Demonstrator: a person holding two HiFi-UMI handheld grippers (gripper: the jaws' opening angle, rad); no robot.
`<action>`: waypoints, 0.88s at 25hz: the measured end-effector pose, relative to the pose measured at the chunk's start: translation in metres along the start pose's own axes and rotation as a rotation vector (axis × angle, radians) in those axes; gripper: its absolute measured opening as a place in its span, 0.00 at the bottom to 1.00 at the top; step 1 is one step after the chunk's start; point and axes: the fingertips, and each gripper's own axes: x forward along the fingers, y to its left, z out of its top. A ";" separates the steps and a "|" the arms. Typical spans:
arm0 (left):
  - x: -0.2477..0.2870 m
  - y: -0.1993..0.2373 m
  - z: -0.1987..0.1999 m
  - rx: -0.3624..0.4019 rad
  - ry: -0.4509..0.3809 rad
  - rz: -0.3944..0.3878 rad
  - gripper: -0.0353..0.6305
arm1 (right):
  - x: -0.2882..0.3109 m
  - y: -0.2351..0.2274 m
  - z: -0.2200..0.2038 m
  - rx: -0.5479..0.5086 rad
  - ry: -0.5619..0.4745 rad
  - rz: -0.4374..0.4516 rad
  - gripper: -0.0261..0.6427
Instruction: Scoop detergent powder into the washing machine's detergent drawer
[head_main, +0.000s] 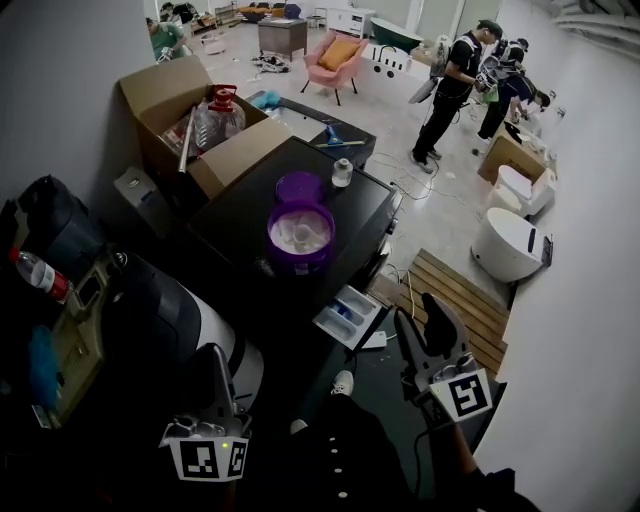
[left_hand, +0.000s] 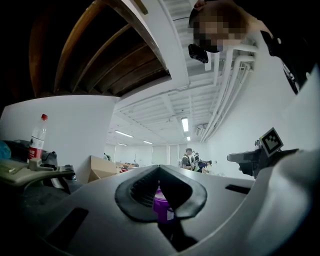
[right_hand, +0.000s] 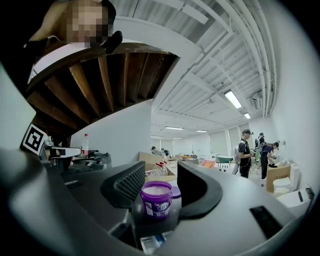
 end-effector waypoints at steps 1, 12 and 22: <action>0.008 0.000 0.000 0.004 0.000 0.005 0.07 | 0.009 -0.005 0.000 0.002 0.001 0.013 0.34; 0.090 -0.009 0.005 0.025 0.007 0.091 0.07 | 0.090 -0.059 -0.007 0.028 0.061 0.152 0.34; 0.133 -0.019 -0.006 0.034 0.036 0.181 0.07 | 0.136 -0.090 -0.021 0.011 0.096 0.257 0.34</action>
